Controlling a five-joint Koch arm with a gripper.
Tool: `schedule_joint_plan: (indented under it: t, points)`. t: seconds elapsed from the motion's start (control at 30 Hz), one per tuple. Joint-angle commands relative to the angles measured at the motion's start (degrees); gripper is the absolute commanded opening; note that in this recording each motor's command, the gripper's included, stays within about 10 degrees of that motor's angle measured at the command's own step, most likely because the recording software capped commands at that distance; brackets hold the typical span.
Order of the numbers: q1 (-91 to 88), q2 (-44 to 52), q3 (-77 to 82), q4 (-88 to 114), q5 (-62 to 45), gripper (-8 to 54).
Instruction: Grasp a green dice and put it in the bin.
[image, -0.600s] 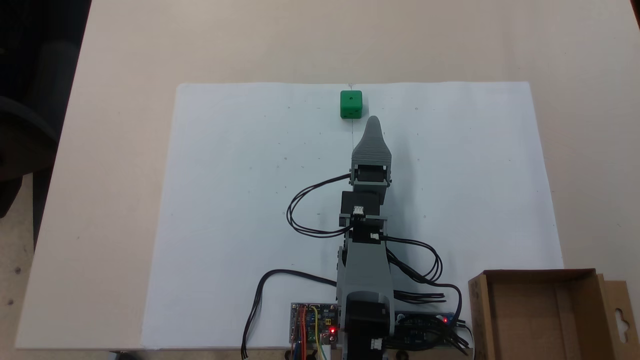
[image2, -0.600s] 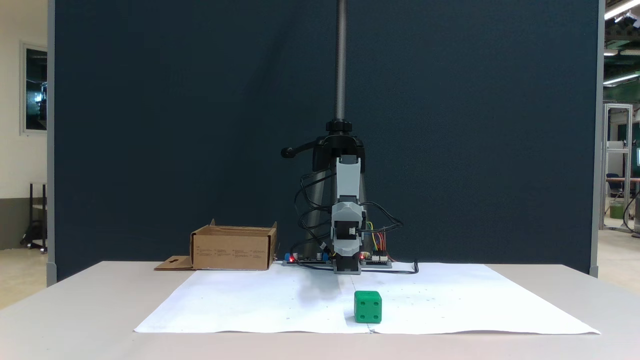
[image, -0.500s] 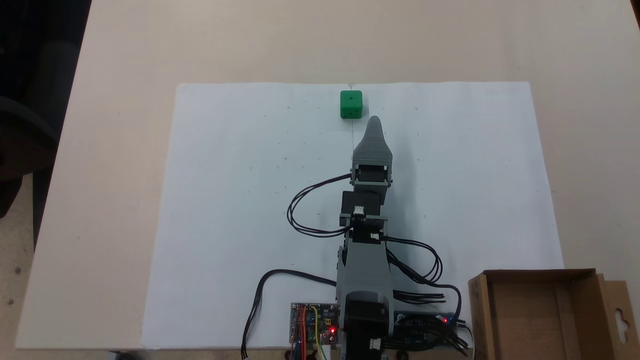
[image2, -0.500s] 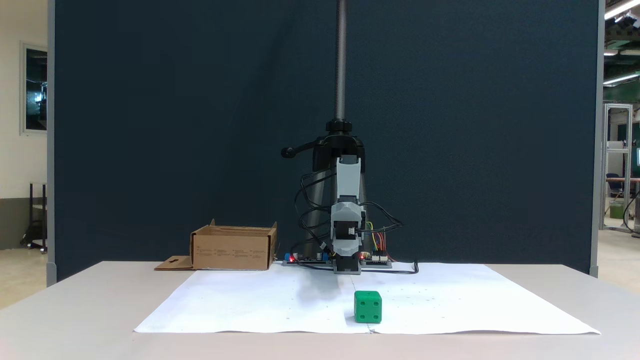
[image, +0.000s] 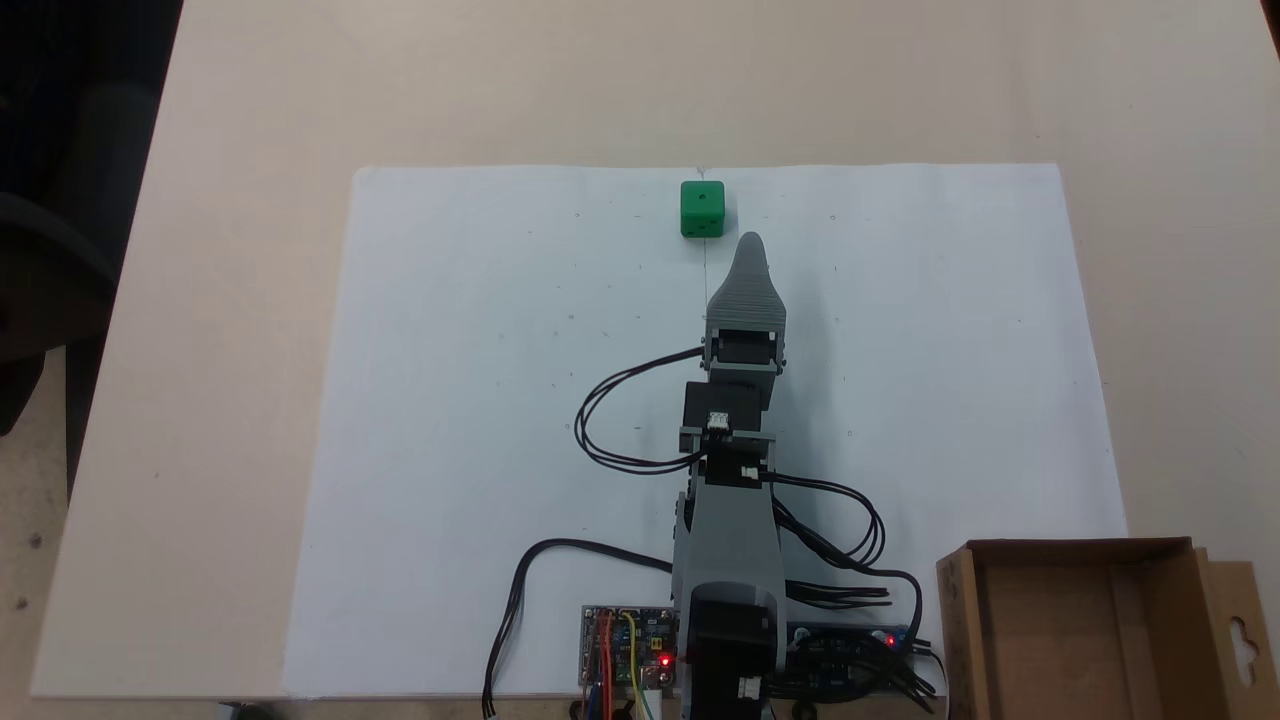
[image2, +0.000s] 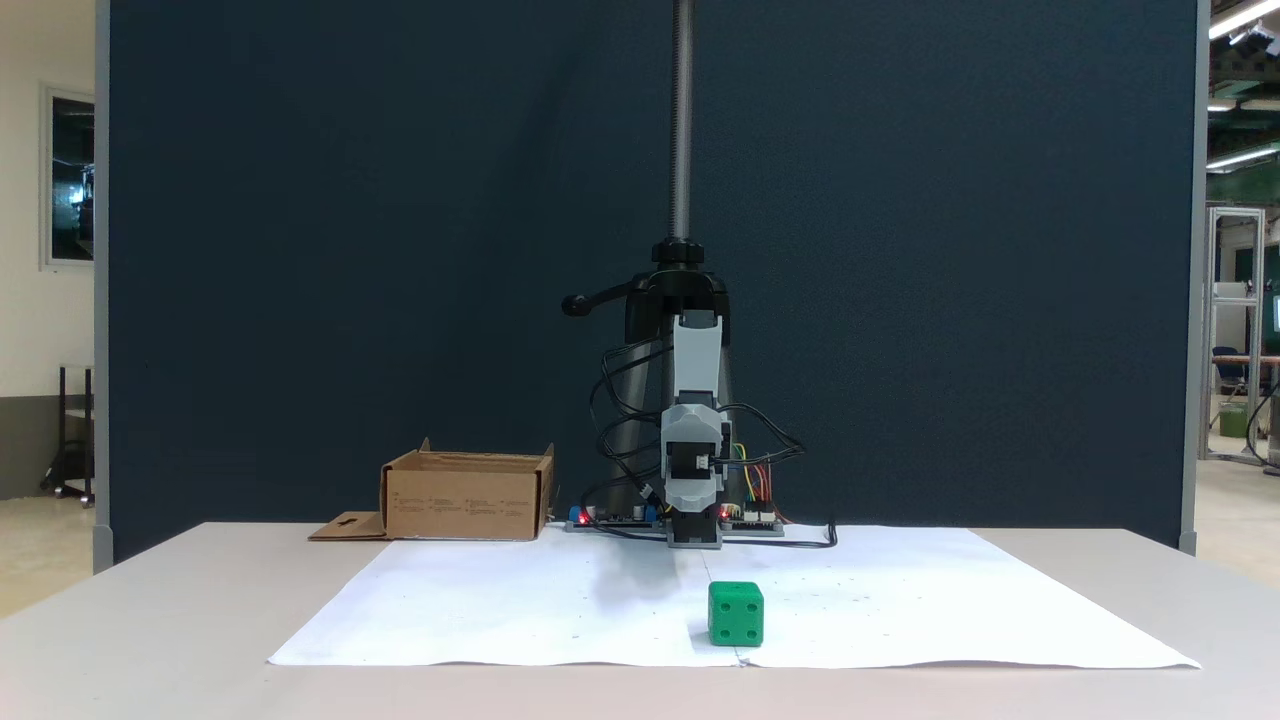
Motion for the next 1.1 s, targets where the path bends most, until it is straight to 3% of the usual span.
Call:
schedule_joint_plan:
  t: [0.0,0.5,0.8,1.07]
  points:
    - [0.3,6.3,4.0,-4.0,-4.0,44.6]
    - [0.4,6.3,4.0,-2.5,-4.3,44.3]
    - [0.2,6.3,0.3,-2.0,-4.3,39.6]
    - [0.5,5.7,-15.4,24.4,-4.3,39.6]
